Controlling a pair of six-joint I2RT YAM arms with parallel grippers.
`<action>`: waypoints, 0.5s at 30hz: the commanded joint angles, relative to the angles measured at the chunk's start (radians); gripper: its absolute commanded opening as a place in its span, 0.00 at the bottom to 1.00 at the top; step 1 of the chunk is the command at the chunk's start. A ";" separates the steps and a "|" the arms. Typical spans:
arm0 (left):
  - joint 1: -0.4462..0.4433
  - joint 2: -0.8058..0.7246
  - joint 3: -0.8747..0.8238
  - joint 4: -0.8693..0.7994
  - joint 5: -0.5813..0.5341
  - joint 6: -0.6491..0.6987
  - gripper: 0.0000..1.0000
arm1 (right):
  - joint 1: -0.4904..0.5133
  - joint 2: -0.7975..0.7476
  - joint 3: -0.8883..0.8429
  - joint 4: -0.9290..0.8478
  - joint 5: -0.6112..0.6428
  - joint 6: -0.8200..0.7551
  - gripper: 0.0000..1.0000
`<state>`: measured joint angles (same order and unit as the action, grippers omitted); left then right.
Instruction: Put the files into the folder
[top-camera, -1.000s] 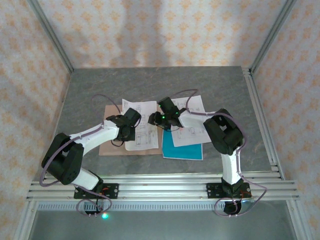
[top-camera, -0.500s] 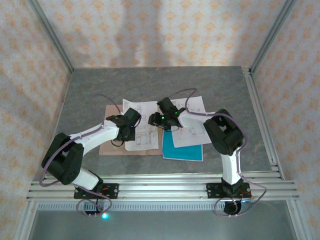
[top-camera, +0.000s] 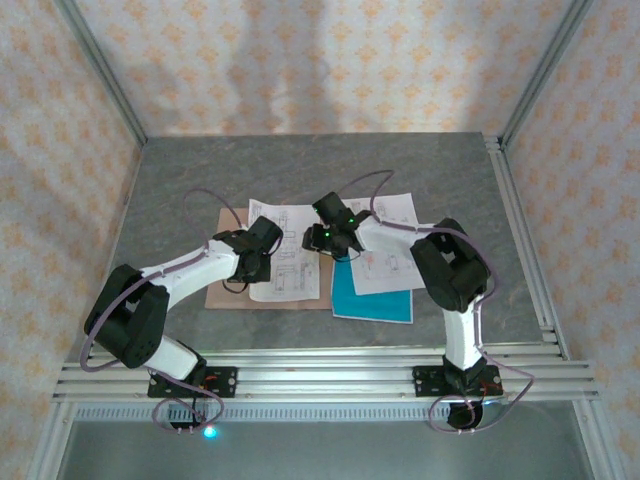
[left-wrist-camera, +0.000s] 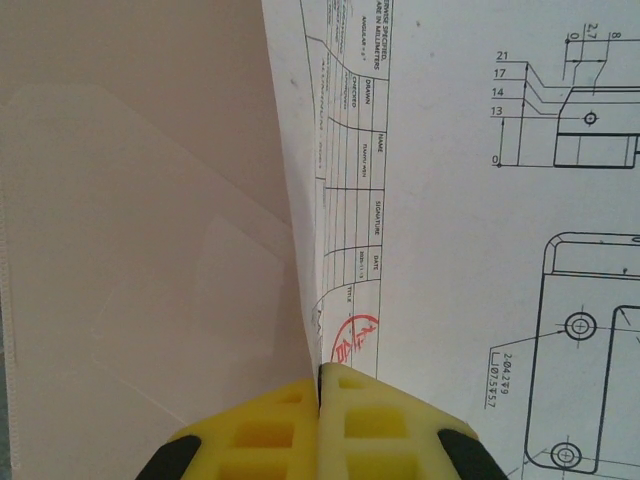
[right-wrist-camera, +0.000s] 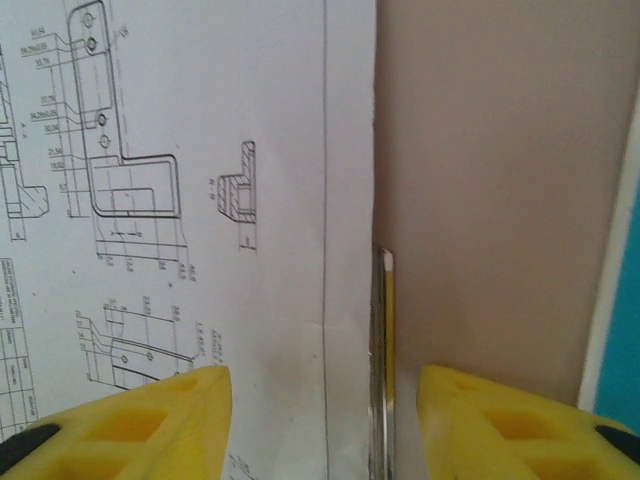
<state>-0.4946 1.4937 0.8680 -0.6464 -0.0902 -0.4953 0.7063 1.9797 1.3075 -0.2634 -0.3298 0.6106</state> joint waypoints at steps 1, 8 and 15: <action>0.009 0.011 0.015 -0.006 -0.008 0.014 0.00 | 0.011 0.040 0.043 -0.020 -0.009 -0.026 0.51; 0.009 0.011 0.015 -0.003 -0.004 0.011 0.00 | 0.021 -0.008 0.005 0.080 -0.080 0.005 0.46; 0.009 0.011 0.011 0.000 -0.005 0.011 0.00 | 0.022 -0.088 -0.054 0.179 -0.141 0.057 0.44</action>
<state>-0.4946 1.4940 0.8680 -0.6460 -0.0868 -0.4953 0.7212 1.9533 1.2659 -0.1585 -0.4351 0.6369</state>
